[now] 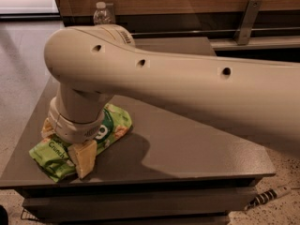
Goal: Move green rice chip bag near water bottle
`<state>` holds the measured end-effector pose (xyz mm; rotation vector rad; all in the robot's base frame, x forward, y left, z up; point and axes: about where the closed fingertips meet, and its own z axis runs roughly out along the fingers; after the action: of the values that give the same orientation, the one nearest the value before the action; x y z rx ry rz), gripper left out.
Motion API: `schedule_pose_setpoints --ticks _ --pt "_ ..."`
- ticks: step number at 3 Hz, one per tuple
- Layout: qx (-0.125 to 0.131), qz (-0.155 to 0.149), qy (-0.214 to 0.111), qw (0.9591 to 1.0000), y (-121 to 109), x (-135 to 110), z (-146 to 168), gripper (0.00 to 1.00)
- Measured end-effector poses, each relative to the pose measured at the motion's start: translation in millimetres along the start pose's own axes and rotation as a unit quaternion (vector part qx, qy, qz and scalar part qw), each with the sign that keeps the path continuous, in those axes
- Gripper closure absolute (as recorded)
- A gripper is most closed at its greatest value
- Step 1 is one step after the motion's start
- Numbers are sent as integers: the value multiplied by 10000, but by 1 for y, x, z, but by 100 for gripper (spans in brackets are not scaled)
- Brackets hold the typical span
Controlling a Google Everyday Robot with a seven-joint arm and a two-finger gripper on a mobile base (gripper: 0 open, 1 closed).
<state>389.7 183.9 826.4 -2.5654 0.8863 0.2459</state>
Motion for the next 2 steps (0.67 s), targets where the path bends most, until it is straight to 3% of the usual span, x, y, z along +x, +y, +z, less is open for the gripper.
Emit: schedule_pose_setpoints --ticks 1,2 --pt "0 -1 1 10000 0 0 -1 71" --pt "18 -18 26 10000 0 -2 -4 99"
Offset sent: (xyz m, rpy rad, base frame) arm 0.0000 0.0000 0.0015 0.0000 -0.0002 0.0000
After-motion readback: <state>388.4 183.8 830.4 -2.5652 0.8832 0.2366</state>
